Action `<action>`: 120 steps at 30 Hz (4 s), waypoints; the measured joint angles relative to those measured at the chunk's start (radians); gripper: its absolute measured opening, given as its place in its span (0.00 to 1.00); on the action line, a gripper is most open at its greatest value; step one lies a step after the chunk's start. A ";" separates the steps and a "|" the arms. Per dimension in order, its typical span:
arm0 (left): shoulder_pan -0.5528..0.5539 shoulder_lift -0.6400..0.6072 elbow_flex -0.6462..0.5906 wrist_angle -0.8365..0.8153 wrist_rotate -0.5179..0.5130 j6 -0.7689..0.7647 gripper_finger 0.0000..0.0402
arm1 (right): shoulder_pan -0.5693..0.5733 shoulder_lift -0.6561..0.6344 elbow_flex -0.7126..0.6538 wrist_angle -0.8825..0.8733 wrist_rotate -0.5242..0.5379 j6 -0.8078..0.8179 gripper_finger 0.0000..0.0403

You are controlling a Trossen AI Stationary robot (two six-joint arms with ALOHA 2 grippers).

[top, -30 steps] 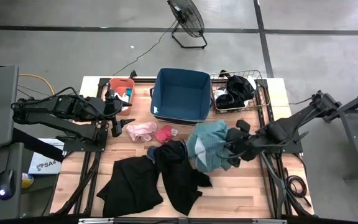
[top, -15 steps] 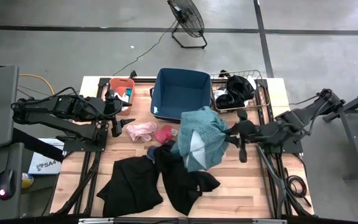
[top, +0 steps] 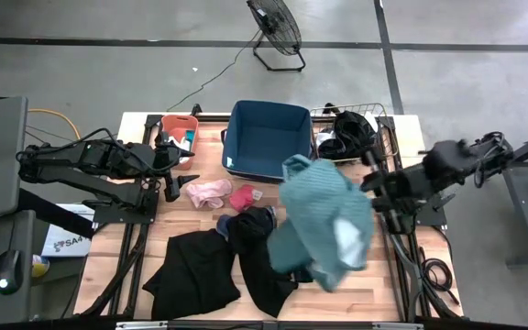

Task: Pick & Place Cloths
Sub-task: Put the green shorts into the blue laundry organizer, then put the bottom black boxer into the gold wire basket

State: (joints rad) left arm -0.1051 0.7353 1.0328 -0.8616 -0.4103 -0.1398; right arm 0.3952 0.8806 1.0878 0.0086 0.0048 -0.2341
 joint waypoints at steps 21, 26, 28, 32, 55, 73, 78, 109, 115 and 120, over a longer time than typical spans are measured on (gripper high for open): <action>0.000 0.000 0.000 0.000 0.000 -0.001 0.76 | -0.064 0.001 0.000 0.190 -0.130 -0.337 0.09; 0.000 0.000 0.000 0.000 0.000 -0.005 0.76 | -0.090 0.047 0.000 0.190 0.074 -0.330 0.09; 0.000 0.000 0.000 0.005 0.000 -0.005 0.76 | -0.125 0.086 0.000 0.190 0.169 -0.294 0.09; 0.000 0.000 0.000 0.017 0.000 -0.008 0.76 | -0.212 0.168 0.000 0.189 0.266 -0.182 0.09; 0.000 0.024 0.000 0.048 0.000 -0.025 0.76 | -0.728 0.606 0.000 0.170 0.240 0.268 0.09; 0.000 0.035 -0.001 0.047 0.000 -0.026 0.76 | -0.789 0.764 0.000 -0.001 0.123 0.344 0.08; 0.000 0.035 -0.001 0.040 0.000 -0.026 0.76 | -0.788 0.763 0.000 -0.005 0.130 0.349 0.20; 0.000 0.035 -0.001 0.014 0.000 -0.023 0.76 | -0.317 0.590 0.001 -0.353 -0.127 0.716 0.69; 0.000 0.035 -0.001 0.014 0.000 -0.023 0.76 | -0.134 0.669 0.000 -0.309 0.056 0.798 0.69; 0.000 0.035 -0.001 0.014 0.000 -0.023 0.76 | -0.031 0.773 0.000 -0.246 0.118 0.703 0.69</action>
State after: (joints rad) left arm -0.1053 0.7702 1.0321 -0.8478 -0.4107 -0.1623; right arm 0.3640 1.6541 1.0882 -0.2376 0.1229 0.4688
